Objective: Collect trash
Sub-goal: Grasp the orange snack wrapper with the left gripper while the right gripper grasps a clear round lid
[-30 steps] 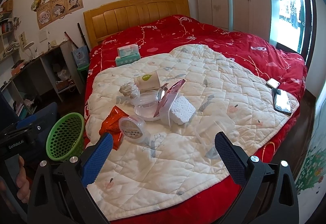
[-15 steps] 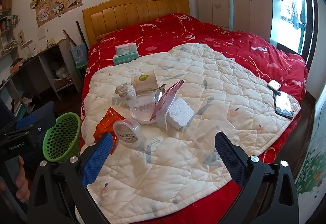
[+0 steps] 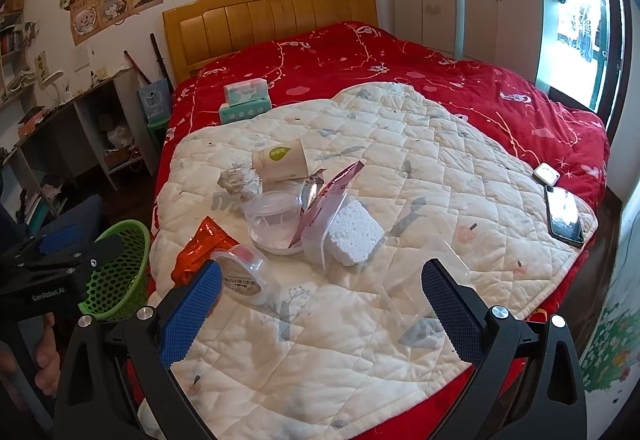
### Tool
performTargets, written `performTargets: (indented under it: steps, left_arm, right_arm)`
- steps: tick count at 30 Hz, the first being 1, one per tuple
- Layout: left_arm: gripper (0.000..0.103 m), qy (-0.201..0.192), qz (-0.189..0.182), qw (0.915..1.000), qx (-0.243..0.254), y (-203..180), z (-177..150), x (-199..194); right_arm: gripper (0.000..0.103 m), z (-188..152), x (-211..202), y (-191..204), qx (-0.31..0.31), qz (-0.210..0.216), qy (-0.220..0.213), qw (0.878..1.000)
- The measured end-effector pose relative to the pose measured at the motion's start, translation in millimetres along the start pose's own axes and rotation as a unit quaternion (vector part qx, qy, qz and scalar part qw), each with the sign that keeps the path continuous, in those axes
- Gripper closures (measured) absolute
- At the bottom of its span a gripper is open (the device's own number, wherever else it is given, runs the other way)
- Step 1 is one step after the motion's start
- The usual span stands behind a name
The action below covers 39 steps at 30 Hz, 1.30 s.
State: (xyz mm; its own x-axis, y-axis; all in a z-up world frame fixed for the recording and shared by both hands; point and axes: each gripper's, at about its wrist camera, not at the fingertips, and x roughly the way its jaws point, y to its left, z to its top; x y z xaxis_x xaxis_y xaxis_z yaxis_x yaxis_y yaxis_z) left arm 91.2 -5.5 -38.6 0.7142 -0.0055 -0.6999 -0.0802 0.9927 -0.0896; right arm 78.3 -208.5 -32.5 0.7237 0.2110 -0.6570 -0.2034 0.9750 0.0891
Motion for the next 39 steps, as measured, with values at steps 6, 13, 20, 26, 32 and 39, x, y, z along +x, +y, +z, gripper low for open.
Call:
performTargets:
  steps: [6, 13, 20, 26, 32, 39]
  left_arm:
    - [0.005, 0.019, -0.002, 0.9996, 0.019, -4, 2, 24]
    - [0.008, 0.05, -0.022, 0.998, 0.033, -2, 3, 55]
    - [0.022, 0.092, -0.077, 0.9915, 0.051, -1, 4, 91]
    - [0.036, 0.132, -0.137, 0.9808, 0.042, 4, 3, 116]
    - [0.055, 0.143, -0.175, 0.9731, 0.046, -1, 3, 123]
    - [0.082, 0.133, -0.193, 0.9714, 0.038, -5, 0, 117]
  right_arm:
    - [0.006, 5, 13, -5, -0.001, -0.003, 0.007, 1.0]
    - [0.006, 5, 27, -9, 0.003, -0.002, 0.018, 1.0]
    - [0.006, 0, 37, -11, 0.004, -0.002, 0.031, 1.0]
    - [0.006, -5, 43, -9, -0.001, 0.001, 0.04, 0.999]
    - [0.006, -11, 48, -3, -0.008, 0.009, 0.05, 0.999]
    - [0.006, -15, 49, 9, -0.018, 0.027, 0.051, 0.998]
